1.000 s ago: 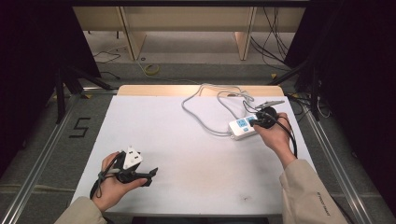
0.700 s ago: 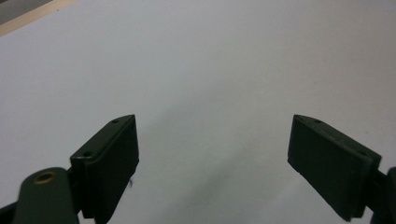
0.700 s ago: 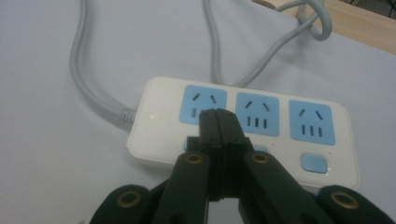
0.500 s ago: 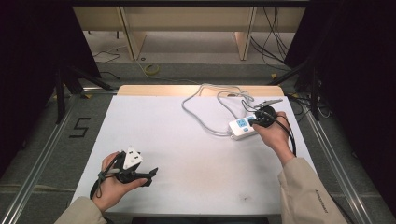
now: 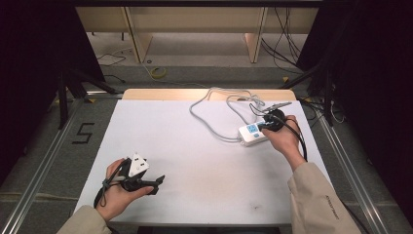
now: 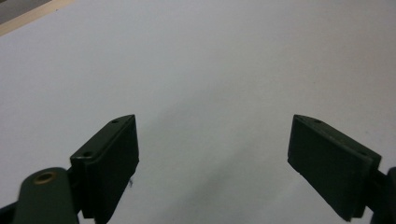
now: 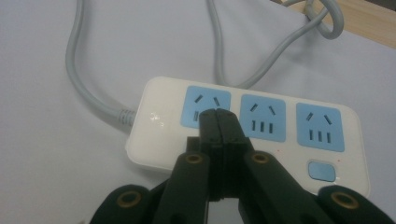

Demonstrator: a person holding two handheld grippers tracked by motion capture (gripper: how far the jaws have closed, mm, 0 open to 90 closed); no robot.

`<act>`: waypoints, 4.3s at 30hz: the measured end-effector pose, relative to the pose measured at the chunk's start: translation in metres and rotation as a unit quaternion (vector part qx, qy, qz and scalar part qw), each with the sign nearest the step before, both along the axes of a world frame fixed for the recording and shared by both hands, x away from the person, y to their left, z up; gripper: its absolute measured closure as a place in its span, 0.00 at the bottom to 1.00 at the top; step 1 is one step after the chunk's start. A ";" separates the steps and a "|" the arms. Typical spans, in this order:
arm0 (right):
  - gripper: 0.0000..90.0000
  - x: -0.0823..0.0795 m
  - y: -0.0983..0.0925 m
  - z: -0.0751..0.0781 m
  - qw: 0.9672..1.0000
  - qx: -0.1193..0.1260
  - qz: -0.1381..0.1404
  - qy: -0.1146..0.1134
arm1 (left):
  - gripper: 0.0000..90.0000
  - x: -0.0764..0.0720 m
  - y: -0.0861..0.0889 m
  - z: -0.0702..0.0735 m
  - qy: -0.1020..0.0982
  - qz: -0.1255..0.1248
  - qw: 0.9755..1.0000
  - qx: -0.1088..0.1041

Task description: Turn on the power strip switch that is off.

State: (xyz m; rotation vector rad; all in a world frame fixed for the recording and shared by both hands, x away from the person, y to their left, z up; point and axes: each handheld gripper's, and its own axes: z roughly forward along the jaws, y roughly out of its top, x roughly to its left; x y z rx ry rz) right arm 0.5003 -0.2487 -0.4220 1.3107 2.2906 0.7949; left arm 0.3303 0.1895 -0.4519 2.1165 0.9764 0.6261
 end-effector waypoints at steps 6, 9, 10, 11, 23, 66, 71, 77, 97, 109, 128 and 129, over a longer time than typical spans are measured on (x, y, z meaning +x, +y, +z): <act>1.00 0.002 0.002 -0.001 1.000 -0.003 0.001 0.006 | 0.18 0.000 0.000 0.000 0.000 0.000 1.000 0.001; 1.00 0.003 0.002 -0.001 1.000 -0.004 0.002 0.009 | 0.18 0.000 0.000 0.000 0.000 0.000 1.000 0.001; 1.00 0.003 0.002 -0.001 1.000 -0.004 0.002 0.010 | 0.18 0.000 0.000 0.000 0.000 0.000 1.000 0.000; 1.00 0.003 0.003 -0.001 1.000 -0.005 0.003 0.011 | 0.18 0.000 0.000 0.000 0.000 0.000 1.000 0.000; 1.00 0.006 0.004 -0.003 1.000 -0.010 0.002 0.025 | 0.18 0.000 0.000 0.000 0.000 -0.001 1.000 0.001; 1.00 0.016 0.009 -0.015 0.998 -0.027 0.005 0.058 | 0.18 0.000 -0.001 -0.001 0.002 -0.001 1.000 -0.001; 1.00 0.016 0.010 -0.015 0.998 -0.028 0.006 0.060 | 0.18 0.000 -0.001 -0.001 0.002 -0.002 1.000 0.000; 1.00 0.017 0.013 -0.014 0.997 -0.035 0.009 0.062 | 0.18 0.000 -0.001 -0.001 0.001 -0.002 1.000 0.000; 1.00 0.020 0.017 -0.014 0.996 -0.051 0.007 0.079 | 0.18 0.000 -0.002 -0.001 0.002 -0.003 1.000 -0.001; 1.00 0.020 0.019 -0.014 0.995 -0.061 0.009 0.080 | 0.18 0.000 -0.002 -0.001 0.002 -0.006 1.000 0.003; 1.00 0.020 0.020 -0.016 0.996 -0.049 0.000 0.079 | 0.18 0.000 -0.002 -0.001 0.002 -0.006 1.000 0.002; 1.00 0.020 0.020 -0.017 0.996 -0.050 0.000 0.080 | 0.18 0.000 -0.002 -0.001 0.002 -0.005 1.000 0.002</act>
